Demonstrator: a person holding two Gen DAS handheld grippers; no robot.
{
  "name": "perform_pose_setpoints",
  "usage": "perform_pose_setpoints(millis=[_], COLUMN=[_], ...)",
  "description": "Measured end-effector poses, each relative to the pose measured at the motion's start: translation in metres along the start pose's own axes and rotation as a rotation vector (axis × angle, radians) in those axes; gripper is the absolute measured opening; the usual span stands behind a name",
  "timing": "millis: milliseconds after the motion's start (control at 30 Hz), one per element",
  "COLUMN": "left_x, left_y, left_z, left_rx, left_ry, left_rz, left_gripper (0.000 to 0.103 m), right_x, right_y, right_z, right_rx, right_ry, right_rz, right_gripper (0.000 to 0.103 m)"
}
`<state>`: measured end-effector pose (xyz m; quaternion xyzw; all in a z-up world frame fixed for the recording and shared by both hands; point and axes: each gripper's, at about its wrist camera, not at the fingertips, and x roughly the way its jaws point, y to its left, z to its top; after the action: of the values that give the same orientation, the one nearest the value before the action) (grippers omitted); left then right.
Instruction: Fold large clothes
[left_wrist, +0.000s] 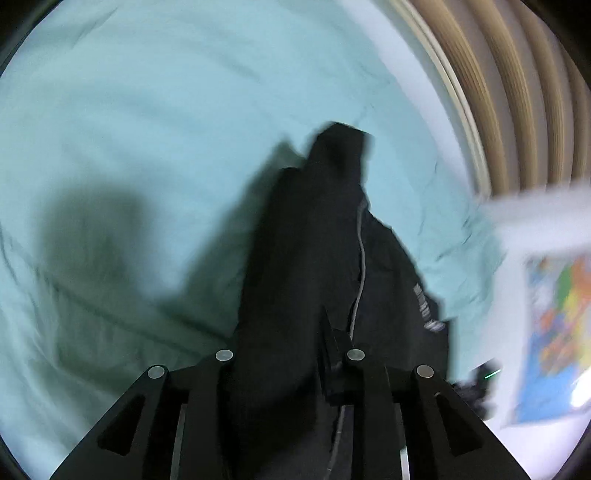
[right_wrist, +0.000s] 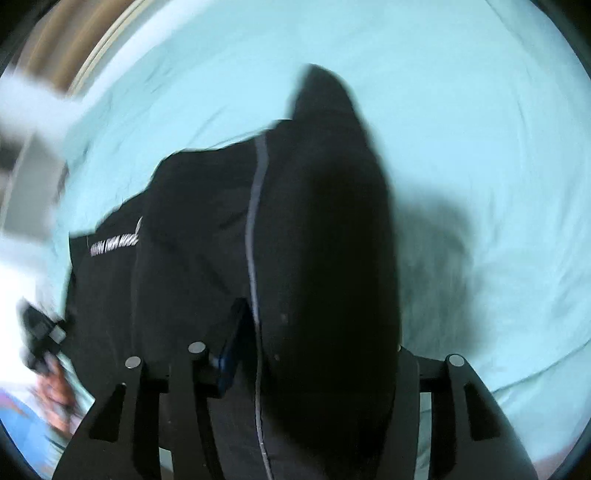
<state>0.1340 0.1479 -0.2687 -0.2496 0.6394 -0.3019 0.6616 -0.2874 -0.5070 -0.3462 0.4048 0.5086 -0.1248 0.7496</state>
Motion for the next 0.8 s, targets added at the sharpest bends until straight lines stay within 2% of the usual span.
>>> perform_pose_setpoints(millis=[33, 67, 133, 200, 233, 333, 400, 433, 500, 600, 633, 667, 733, 800], left_x=[-0.005, -0.014, -0.03, -0.045, -0.055, -0.068, -0.066, -0.063, -0.05, -0.011, 0.005, 0.018, 0.036, 0.042], left_y=[0.008, 0.011, 0.01, -0.003, -0.016, -0.059, -0.085, -0.095, -0.106, -0.109, -0.102, -0.095, -0.088, -0.084], left_z=[0.0, -0.001, -0.007, -0.013, -0.017, -0.036, -0.048, -0.057, -0.072, -0.09, -0.094, -0.097, -0.099, -0.095], left_rx=[-0.035, -0.046, -0.006, 0.075, 0.144, 0.32, 0.408, 0.447, 0.498, 0.522, 0.515, 0.511, 0.516, 0.498], left_ry=[0.003, -0.005, -0.03, -0.053, -0.068, -0.101, -0.118, -0.123, -0.107, -0.038, -0.012, -0.001, 0.014, 0.022], left_rz=[-0.016, 0.001, 0.03, 0.044, 0.062, 0.188, 0.223, 0.227, 0.244, 0.334, 0.391, 0.439, 0.486, 0.483], left_gripper=[0.035, 0.042, 0.044, 0.044, 0.044, 0.045, 0.046, 0.046, 0.046, 0.046, 0.046, 0.046, 0.045, 0.046], right_x=[-0.002, -0.009, -0.026, -0.043, -0.052, -0.084, -0.094, -0.093, -0.082, -0.047, -0.032, -0.011, 0.022, 0.043], right_y=[-0.01, -0.023, -0.041, -0.05, -0.04, 0.001, 0.03, 0.05, 0.087, 0.123, 0.143, 0.15, 0.159, 0.16], right_z=[-0.002, -0.006, -0.016, -0.026, -0.034, -0.049, -0.059, -0.054, -0.057, -0.064, -0.066, -0.068, -0.072, -0.078], right_rx=[0.028, 0.062, 0.092, 0.094, 0.082, -0.016, -0.084, -0.1, -0.136, -0.188, -0.194, -0.193, -0.202, -0.233], right_ry=[-0.002, -0.009, -0.028, -0.025, -0.031, -0.086, -0.123, -0.135, -0.151, -0.131, -0.112, -0.071, -0.028, -0.023], right_rz=[0.02, 0.028, 0.008, -0.027, -0.033, -0.099, -0.12, -0.122, -0.12, -0.177, -0.199, -0.228, -0.288, -0.348], right_gripper=[0.06, 0.068, 0.075, 0.075, 0.075, 0.076, 0.08, 0.085, 0.086, 0.086, 0.085, 0.084, 0.084, 0.085])
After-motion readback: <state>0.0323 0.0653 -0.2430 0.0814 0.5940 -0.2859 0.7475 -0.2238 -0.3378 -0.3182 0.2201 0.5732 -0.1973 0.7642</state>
